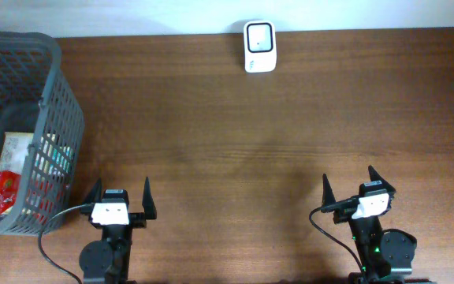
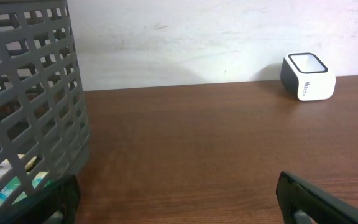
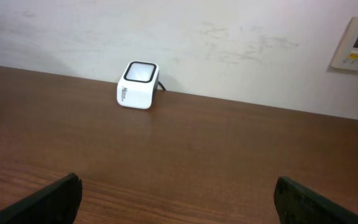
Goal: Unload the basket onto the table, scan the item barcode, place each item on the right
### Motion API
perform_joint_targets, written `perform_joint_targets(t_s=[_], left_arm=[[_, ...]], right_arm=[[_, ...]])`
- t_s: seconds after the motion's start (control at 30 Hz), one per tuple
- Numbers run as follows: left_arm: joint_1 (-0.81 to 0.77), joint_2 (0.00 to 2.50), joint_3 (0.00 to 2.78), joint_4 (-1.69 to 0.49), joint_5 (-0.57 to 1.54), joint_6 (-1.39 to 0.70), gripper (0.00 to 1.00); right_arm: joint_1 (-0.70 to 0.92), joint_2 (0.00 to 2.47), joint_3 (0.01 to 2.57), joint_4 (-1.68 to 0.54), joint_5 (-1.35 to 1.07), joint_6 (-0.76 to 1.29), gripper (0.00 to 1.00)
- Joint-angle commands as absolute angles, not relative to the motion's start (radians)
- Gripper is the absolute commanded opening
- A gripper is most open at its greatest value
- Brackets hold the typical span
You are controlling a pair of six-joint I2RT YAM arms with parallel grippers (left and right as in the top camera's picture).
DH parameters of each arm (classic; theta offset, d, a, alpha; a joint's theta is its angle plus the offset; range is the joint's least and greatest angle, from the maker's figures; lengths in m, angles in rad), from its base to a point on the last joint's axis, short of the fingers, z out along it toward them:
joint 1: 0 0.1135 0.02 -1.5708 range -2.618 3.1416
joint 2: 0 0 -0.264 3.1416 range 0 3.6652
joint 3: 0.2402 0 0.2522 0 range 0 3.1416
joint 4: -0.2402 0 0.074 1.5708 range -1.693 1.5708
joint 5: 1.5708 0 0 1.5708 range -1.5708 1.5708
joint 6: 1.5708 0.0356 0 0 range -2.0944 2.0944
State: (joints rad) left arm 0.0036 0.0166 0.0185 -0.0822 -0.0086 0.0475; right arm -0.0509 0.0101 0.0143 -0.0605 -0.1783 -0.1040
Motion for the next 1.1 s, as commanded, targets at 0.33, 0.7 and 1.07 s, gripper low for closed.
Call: perform_joint_targets(t_s=[0.33, 0.7, 1.07], left_arm=[[0.01, 0.006, 0.009, -0.082, -0.015, 0.038, 0.99], [0.01, 0.006, 0.076, 0.545, 0.718, -0.06, 0.99], [0.01, 0.403, 0.896, -0.37, 0.44, 0.094, 0.99]], right_arm=[[-0.046, 0.004, 0.006, -0.063, -0.183, -0.093, 0.99], [-0.046, 0.004, 0.006, -0.063, -0.183, -0.093, 0.98], [-0.046, 0.004, 0.006, -0.063, -0.184, -0.093, 0.99]])
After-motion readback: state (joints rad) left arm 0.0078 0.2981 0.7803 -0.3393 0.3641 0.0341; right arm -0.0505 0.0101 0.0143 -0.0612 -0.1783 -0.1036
